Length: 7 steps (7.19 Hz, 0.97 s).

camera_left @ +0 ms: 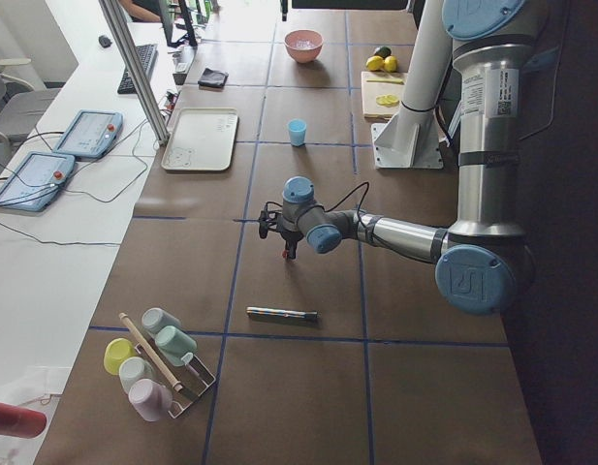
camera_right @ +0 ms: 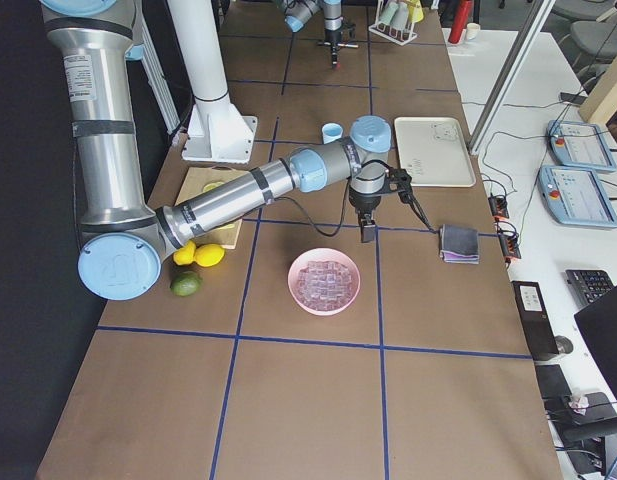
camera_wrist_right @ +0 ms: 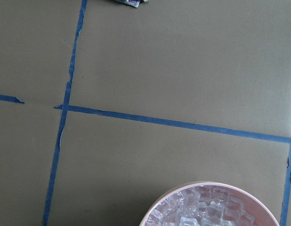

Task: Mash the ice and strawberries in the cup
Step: 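Lower the left gripper onto the red strawberry and grasp it, then lift the strawberry and carry it over the light-blue cup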

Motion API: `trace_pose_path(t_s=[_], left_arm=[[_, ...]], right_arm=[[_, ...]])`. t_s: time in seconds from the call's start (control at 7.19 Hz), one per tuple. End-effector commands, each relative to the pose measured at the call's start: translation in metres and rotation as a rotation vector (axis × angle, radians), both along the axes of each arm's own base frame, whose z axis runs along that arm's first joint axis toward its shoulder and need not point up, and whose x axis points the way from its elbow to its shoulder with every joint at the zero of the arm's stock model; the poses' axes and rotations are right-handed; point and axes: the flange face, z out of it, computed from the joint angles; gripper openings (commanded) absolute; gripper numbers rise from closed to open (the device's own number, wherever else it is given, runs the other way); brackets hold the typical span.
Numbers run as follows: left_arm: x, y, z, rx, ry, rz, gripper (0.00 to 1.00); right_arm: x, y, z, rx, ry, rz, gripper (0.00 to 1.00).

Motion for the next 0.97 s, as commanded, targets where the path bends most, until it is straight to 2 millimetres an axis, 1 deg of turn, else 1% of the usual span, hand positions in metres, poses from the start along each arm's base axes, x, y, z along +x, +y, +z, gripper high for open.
trace_pose_path(t_s=[0.0, 0.14, 0.28, 0.42, 0.56, 0.7, 0.83], left_arm=[[-0.004, 0.001, -0.014, 0.011, 0.018, -0.003, 0.08], [-0.005, 0.002, -0.031, 0.023, 0.032, -0.001, 0.07], [-0.006, 0.003, -0.060, 0.015, 0.027, -0.003, 0.07], [-0.004, 0.002, -0.099, 0.014, 0.027, -0.004, 0.07], [0.005, -0.008, -0.149, -0.016, 0.034, -0.031, 0.06], [0.027, -0.028, -0.211, -0.058, 0.056, -0.076, 0.06], [0.055, -0.046, -0.290, -0.112, 0.085, -0.122, 0.06]], right_arm=[[0.000, 0.000, 0.001, -0.003, -0.001, 0.000, 0.99], [0.000, 0.002, 0.003, -0.008, -0.009, -0.006, 0.99], [0.004, 0.002, 0.002, -0.008, -0.017, -0.003, 0.99], [0.010, 0.002, 0.004, -0.008, -0.017, 0.006, 0.99], [0.020, 0.004, 0.009, -0.009, -0.016, 0.015, 0.99], [0.030, 0.008, 0.018, -0.006, -0.016, 0.007, 0.99], [0.049, 0.014, 0.034, 0.008, -0.013, -0.008, 0.99]])
